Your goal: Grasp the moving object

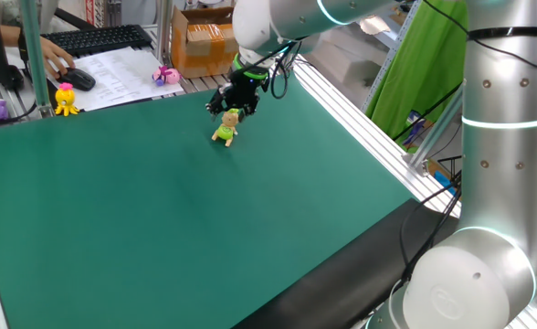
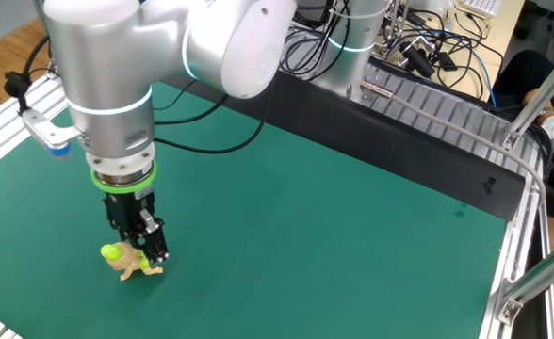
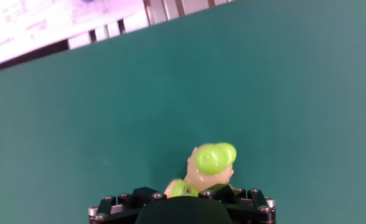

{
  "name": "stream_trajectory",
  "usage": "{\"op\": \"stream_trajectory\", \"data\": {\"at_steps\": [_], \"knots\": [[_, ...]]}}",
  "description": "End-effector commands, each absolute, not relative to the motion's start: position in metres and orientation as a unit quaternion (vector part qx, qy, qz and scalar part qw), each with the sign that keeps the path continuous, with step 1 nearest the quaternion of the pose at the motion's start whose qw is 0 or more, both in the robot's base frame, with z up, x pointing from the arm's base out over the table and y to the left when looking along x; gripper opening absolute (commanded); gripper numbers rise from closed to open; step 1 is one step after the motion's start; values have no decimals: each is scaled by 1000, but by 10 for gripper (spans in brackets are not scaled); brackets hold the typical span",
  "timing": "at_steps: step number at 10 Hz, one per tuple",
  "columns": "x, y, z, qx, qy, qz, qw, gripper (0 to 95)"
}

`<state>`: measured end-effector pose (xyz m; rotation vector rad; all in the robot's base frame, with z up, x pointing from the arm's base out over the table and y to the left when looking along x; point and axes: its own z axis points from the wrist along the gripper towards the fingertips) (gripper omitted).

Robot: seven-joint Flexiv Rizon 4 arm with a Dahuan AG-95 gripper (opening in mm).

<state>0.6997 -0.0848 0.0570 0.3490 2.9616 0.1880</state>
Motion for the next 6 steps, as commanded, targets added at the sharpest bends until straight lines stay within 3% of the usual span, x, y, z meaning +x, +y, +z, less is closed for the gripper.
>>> {"op": "stream_trajectory", "data": {"at_steps": [1, 6], "knots": [[703, -86, 57, 142, 984, 70, 76, 760], [709, -89, 49, 201, 973, 72, 86, 760]]}}
